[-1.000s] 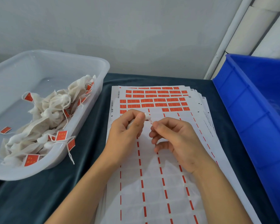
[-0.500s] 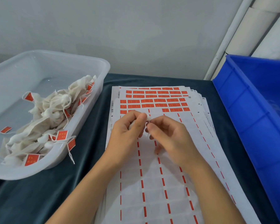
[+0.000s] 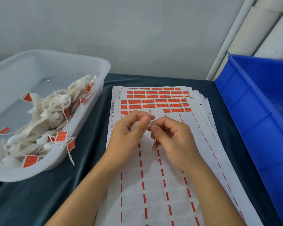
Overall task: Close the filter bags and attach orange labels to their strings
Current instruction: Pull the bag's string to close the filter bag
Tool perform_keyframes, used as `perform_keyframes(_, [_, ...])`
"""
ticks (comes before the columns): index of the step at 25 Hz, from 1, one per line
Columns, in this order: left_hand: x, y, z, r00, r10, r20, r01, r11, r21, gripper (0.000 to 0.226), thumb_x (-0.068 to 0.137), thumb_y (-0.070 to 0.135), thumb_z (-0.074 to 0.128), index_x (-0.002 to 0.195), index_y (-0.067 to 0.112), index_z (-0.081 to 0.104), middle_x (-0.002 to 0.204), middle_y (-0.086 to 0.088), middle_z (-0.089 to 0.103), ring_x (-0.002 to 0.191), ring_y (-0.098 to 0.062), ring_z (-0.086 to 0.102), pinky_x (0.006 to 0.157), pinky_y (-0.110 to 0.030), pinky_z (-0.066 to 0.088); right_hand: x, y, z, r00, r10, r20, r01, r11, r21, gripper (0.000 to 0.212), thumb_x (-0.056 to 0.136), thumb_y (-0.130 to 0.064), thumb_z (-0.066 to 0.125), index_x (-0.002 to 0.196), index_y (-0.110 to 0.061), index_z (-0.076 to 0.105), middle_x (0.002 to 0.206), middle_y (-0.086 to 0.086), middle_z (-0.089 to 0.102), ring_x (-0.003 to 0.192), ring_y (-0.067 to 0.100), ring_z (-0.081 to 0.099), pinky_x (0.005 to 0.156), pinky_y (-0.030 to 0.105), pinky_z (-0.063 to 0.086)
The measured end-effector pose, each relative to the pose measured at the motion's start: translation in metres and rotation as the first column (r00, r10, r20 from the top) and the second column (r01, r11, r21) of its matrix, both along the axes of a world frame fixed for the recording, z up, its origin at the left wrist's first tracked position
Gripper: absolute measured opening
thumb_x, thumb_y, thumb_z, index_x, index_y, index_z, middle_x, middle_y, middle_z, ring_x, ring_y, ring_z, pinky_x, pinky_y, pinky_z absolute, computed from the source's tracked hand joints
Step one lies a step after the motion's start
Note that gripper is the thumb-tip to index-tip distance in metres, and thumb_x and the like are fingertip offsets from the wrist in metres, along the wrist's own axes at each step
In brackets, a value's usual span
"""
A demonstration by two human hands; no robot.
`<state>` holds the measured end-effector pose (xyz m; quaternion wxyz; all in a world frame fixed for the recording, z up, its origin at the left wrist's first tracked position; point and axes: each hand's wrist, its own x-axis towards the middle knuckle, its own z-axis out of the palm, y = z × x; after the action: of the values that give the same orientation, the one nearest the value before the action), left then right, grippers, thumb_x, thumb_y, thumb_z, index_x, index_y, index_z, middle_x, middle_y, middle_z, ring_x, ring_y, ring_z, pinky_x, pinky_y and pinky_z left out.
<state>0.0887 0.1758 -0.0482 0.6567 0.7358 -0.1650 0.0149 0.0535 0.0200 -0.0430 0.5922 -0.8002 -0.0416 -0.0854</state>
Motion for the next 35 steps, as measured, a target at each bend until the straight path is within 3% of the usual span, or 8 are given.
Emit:
perform_keyframes(5, [0.002, 0.000, -0.001, 0.999, -0.003, -0.050, 0.004, 1.000, 0.018, 0.009, 0.101, 0.027, 0.065, 0.096, 0.023, 0.072, 0.084, 0.011, 0.074, 0.081, -0.007, 0.070, 0.074, -0.014, 0.055, 0.000, -0.002, 0.000, 1.000, -0.004, 0.012, 0.004, 1.000, -0.024, 0.014, 0.103, -0.021, 0.062, 0.094, -0.024, 0.071, 0.079, -0.009, 0.068, 0.066, 0.018, 0.068, 0.062, 0.030, 0.062])
perform_keyframes(10, [0.000, -0.001, -0.001, 0.995, 0.042, -0.087, -0.046, 0.998, -0.043, 0.012, 0.096, 0.033, 0.072, 0.089, 0.023, 0.069, 0.087, 0.004, 0.076, 0.084, -0.019, 0.073, 0.076, -0.025, 0.061, 0.000, -0.006, 0.000, 0.999, 0.038, 0.010, -0.038, 0.999, -0.011, 0.016, 0.103, -0.020, 0.062, 0.091, -0.025, 0.069, 0.076, -0.006, 0.067, 0.063, 0.019, 0.067, 0.060, 0.025, 0.059])
perform_keyframes(14, [-0.002, -0.002, -0.002, 0.994, 0.097, -0.053, -0.098, 0.995, -0.008, 0.014, 0.096, 0.034, 0.072, 0.084, 0.028, 0.067, 0.081, 0.010, 0.071, 0.079, -0.012, 0.069, 0.068, -0.014, 0.055, 0.000, -0.014, 0.002, 0.997, 0.083, 0.005, -0.082, 0.995, -0.054, 0.018, 0.103, -0.019, 0.062, 0.089, -0.027, 0.068, 0.076, -0.006, 0.067, 0.064, 0.020, 0.068, 0.063, 0.025, 0.060])
perform_keyframes(18, [-0.002, -0.002, -0.003, 0.994, 0.100, -0.040, -0.099, 0.995, 0.027, 0.013, 0.097, 0.033, 0.070, 0.087, 0.027, 0.065, 0.084, 0.011, 0.070, 0.082, -0.011, 0.068, 0.069, -0.014, 0.054, 0.001, -0.022, 0.002, 0.995, 0.095, 0.001, -0.094, 0.986, -0.137, 0.017, 0.103, -0.022, 0.063, 0.087, -0.028, 0.068, 0.074, -0.010, 0.066, 0.064, 0.017, 0.066, 0.062, 0.020, 0.057])
perform_keyframes(22, [-0.003, 0.001, -0.005, 0.999, 0.013, -0.030, -0.009, 0.991, 0.132, 0.006, 0.101, 0.033, 0.064, 0.100, 0.039, 0.062, 0.098, 0.020, 0.065, 0.092, -0.009, 0.065, 0.074, -0.013, 0.055, 0.002, -0.025, -0.003, 1.000, 0.009, -0.018, -0.013, 0.972, -0.235, 0.017, 0.103, -0.026, 0.062, 0.089, -0.035, 0.066, 0.086, -0.020, 0.068, 0.090, 0.004, 0.064, 0.076, 0.006, 0.049])
perform_keyframes(25, [-0.004, 0.001, -0.004, 1.000, -0.020, 0.005, 0.019, 0.978, 0.207, 0.015, 0.102, 0.036, 0.062, 0.109, 0.050, 0.061, 0.105, 0.027, 0.061, 0.099, -0.006, 0.061, 0.080, -0.011, 0.052, 0.003, -0.029, -0.003, 0.999, -0.050, -0.017, 0.045, 0.975, -0.219, 0.014, 0.102, -0.029, 0.063, 0.097, -0.041, 0.067, 0.099, -0.029, 0.067, 0.102, -0.005, 0.062, 0.079, 0.000, 0.045])
perform_keyframes(29, [-0.002, 0.001, -0.005, 0.999, 0.025, 0.040, -0.035, 0.955, 0.294, 0.013, 0.100, 0.032, 0.066, 0.100, 0.044, 0.066, 0.098, 0.025, 0.066, 0.098, 0.000, 0.060, 0.079, -0.006, 0.049, 0.005, -0.033, 0.000, 0.993, -0.119, -0.004, 0.115, 0.969, -0.219, 0.012, 0.101, -0.033, 0.063, 0.104, -0.044, 0.067, 0.107, -0.035, 0.065, 0.106, -0.011, 0.060, 0.076, 0.005, 0.049])
perform_keyframes(35, [-0.003, -0.003, -0.008, 0.995, 0.088, 0.047, -0.099, 0.935, 0.340, 0.015, 0.100, 0.032, 0.066, 0.089, 0.042, 0.062, 0.092, 0.024, 0.065, 0.097, 0.006, 0.057, 0.074, -0.004, 0.047, 0.011, -0.040, 0.010, 0.971, -0.231, -0.066, 0.197, 0.922, -0.333, 0.006, 0.101, -0.038, 0.063, 0.104, -0.041, 0.066, 0.102, -0.027, 0.066, 0.095, -0.003, 0.063, 0.072, 0.008, 0.044])
